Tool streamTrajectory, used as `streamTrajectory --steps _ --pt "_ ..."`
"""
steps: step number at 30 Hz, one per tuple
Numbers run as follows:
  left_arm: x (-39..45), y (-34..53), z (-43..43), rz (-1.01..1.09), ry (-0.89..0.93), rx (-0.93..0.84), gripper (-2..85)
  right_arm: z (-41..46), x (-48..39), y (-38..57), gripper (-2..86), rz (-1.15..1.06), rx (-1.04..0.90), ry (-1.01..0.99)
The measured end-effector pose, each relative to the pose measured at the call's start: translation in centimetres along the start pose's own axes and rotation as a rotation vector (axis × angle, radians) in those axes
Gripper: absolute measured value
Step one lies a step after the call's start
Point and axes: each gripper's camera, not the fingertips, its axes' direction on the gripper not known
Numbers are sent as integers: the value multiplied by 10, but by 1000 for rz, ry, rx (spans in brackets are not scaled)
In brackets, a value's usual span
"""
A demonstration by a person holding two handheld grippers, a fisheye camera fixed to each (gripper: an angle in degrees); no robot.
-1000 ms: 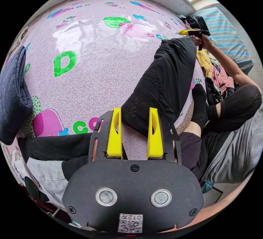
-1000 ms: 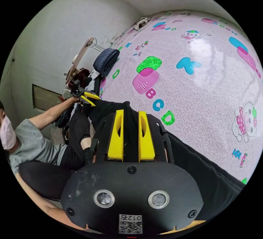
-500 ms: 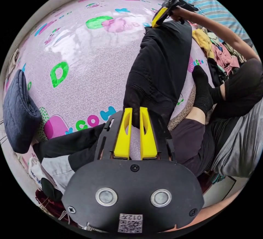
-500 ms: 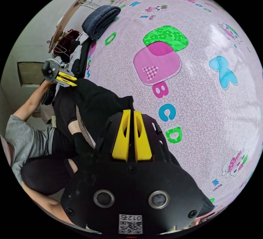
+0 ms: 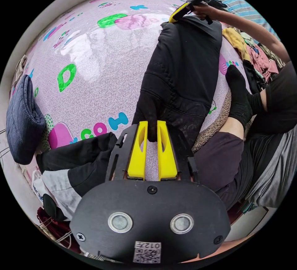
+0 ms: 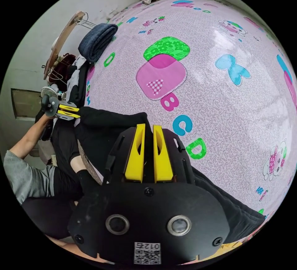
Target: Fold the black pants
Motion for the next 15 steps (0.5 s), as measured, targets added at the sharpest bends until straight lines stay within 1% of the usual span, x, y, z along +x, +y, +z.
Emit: streamTrajectory --steps 2,5,6,7,9,10,12,14,15 --pt "4 2 -5 12 -25 7 60 -22 26 41 84 57 75 -103" --pt "-1 6 -19 -28 -21 12 78 -35 62 62 107 134 61 -256" --pt "-8 7 -30 -52 -10 23 83 -35 67 63 109 146 45 -276" --pt "-11 7 -36 -57 0 35 85 -37 75 64 110 157 20 -288" --pt "-31 7 -62 -121 60 156 90 -39 79 61 111 161 -18 -252" --pt "-37 5 -67 -141 84 189 91 -38 80 56 111 162 -48 -233" --pt "-57 -12 -69 -194 194 258 94 -29 80 47 110 166 -112 -235" --pt "-65 -34 -55 -210 246 235 94 -13 72 37 101 159 -214 -228" --pt "-67 -51 -42 -216 277 203 92 -10 69 36 98 157 -236 -211"
